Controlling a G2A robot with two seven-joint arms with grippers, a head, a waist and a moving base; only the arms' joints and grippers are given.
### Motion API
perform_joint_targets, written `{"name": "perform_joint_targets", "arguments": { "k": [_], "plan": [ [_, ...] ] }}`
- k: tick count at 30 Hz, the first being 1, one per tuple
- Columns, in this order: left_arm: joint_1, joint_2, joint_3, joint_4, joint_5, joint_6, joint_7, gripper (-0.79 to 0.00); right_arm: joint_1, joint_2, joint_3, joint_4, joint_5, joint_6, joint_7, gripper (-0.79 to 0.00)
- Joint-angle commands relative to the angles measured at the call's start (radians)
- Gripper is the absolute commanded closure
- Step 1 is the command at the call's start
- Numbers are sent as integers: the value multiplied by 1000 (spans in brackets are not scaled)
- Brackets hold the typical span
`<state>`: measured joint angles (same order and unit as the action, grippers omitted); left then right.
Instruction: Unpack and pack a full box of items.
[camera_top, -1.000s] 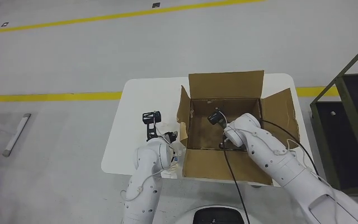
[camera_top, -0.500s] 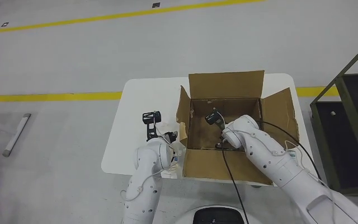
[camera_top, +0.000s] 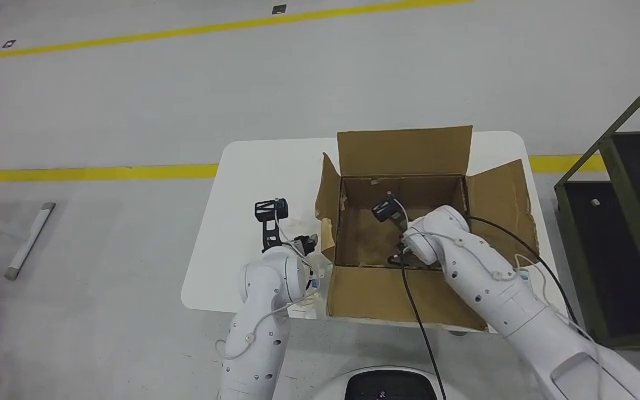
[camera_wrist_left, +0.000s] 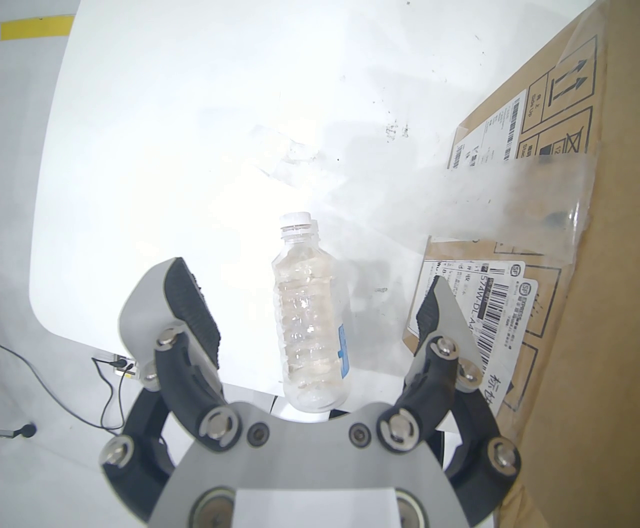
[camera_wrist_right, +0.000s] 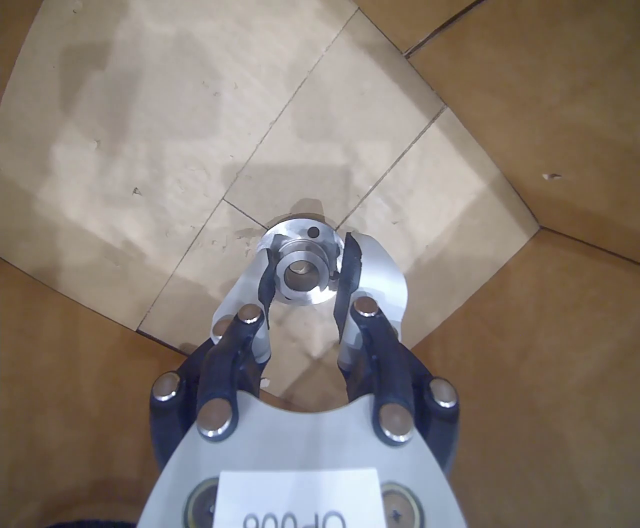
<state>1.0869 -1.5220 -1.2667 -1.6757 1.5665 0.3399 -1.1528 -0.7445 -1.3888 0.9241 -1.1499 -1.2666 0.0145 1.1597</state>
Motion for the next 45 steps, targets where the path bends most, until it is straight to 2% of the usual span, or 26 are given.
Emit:
{"name": "perform_joint_targets", "arguments": {
  "k": [1,6,10,11,14,22,27,32,36,41,45],
  "plan": [
    [0,0,0,0,0,0,0,-785,-3,0,4,-4,-1,1,1,-286],
    [0,0,0,0,0,0,0,-785,-12,-1,11,0,-3,-3,-3,-286],
    [0,0,0,0,0,0,0,-785,-11,-4,9,7,-1,-9,-3,-215],
    [0,0,0,0,0,0,0,-785,-11,-5,8,9,-1,-10,-4,-191],
    [0,0,0,0,0,0,0,-785,-8,-7,7,16,-2,-11,-4,0],
    [0,0,0,0,0,0,0,-785,-6,-10,20,-6,-9,-4,-12,0],
    [0,0,0,0,0,0,0,-785,-41,4,90,-123,20,5,-36,0],
    [0,0,0,0,0,0,0,-785,-155,34,264,-350,149,-2,-83,0],
    [0,0,0,0,0,0,0,-785,-277,53,433,-517,355,-45,-149,0],
    [0,0,0,0,0,0,0,-785,-384,65,593,-583,622,-105,-223,0],
    [0,0,0,0,0,0,0,-785,-422,70,651,-568,776,-144,-263,0]
  ]
}}
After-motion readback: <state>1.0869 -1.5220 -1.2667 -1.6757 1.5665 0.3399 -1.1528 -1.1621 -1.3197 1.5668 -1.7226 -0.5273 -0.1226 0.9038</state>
